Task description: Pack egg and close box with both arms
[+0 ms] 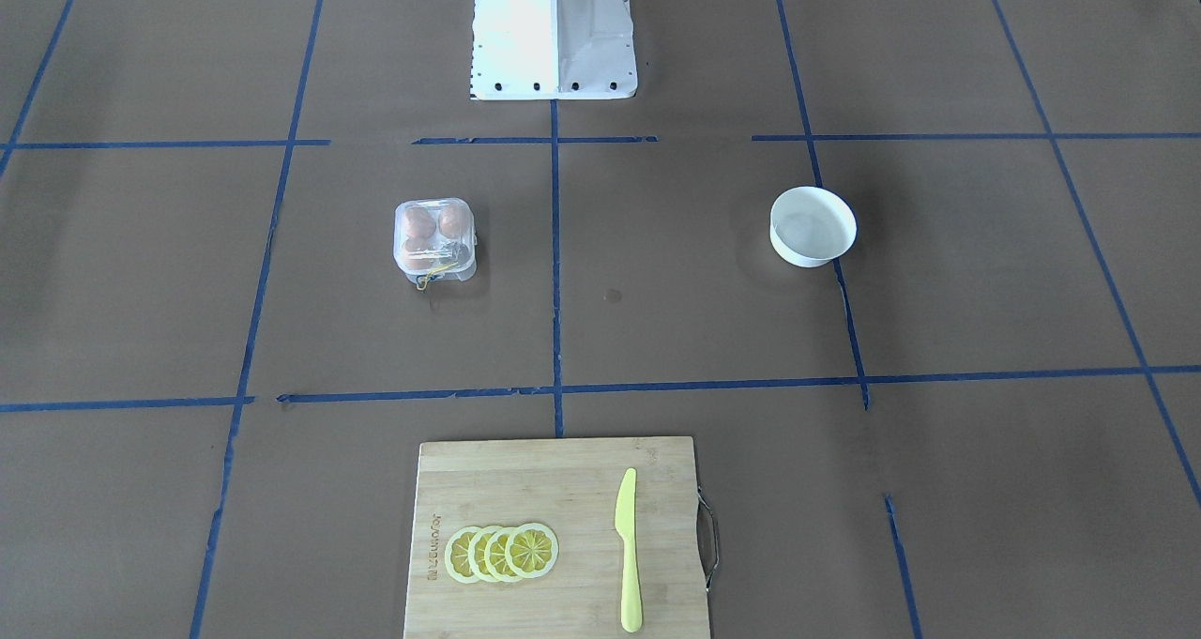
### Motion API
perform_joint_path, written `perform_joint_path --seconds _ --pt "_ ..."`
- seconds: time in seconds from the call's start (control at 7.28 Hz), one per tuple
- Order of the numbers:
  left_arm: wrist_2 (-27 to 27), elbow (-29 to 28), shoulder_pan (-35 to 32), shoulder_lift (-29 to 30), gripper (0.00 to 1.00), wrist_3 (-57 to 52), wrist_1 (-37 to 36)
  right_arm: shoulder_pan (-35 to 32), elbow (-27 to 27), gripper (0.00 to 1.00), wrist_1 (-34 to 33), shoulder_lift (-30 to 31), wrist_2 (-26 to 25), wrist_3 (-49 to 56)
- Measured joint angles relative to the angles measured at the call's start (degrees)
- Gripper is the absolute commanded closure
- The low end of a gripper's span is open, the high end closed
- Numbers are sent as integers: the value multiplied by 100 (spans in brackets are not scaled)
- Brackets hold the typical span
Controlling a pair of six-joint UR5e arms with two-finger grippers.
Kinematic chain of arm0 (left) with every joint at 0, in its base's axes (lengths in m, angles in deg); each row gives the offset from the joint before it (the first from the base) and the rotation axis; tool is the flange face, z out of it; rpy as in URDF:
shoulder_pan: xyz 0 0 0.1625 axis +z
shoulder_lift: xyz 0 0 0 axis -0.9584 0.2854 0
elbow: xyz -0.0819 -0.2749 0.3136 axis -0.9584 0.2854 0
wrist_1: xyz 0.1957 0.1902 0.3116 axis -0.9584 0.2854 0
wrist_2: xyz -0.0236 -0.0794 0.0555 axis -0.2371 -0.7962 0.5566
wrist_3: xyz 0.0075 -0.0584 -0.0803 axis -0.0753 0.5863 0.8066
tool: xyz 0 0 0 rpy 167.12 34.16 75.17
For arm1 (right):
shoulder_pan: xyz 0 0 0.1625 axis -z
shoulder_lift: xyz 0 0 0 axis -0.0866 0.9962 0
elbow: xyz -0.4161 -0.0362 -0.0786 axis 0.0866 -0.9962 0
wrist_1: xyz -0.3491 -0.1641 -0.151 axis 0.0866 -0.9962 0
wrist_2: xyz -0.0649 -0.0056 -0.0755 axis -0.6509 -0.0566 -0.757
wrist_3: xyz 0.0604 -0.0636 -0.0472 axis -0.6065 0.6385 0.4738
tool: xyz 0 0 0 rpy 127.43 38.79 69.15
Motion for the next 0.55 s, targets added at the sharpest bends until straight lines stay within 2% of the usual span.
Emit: perform_joint_path --seconds 0.55 --pt "-2 12 10 0 0 23 0 5 -6 0 4 -48 50 -4"
